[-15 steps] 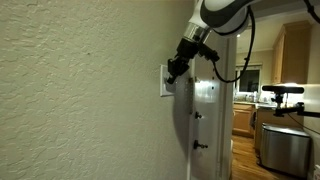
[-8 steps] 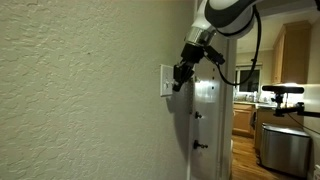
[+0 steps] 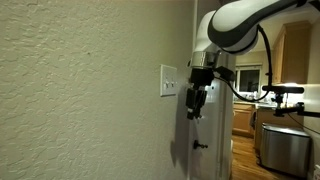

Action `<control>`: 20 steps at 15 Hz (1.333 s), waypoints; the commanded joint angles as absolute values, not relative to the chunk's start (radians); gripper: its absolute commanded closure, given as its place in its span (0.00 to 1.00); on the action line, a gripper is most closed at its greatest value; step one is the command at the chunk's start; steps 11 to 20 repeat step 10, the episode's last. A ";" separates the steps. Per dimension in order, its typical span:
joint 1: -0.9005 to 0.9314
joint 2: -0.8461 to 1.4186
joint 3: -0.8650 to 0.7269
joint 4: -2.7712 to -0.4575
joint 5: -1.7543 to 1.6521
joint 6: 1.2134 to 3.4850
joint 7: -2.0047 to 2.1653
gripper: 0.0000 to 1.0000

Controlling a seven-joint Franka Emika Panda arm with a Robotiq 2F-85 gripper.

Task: Push the left switch downwards

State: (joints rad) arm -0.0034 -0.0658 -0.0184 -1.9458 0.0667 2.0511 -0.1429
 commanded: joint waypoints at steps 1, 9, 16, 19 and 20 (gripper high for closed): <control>-0.006 -0.097 -0.022 -2.026 0.093 2.005 -0.161 0.05; -0.004 -0.066 -0.018 -2.037 0.076 1.995 -0.143 0.00; -0.004 -0.066 -0.018 -2.039 0.077 1.995 -0.143 0.00; -0.004 -0.066 -0.018 -2.039 0.077 1.995 -0.143 0.00; -0.004 -0.066 -0.018 -2.039 0.077 1.995 -0.143 0.00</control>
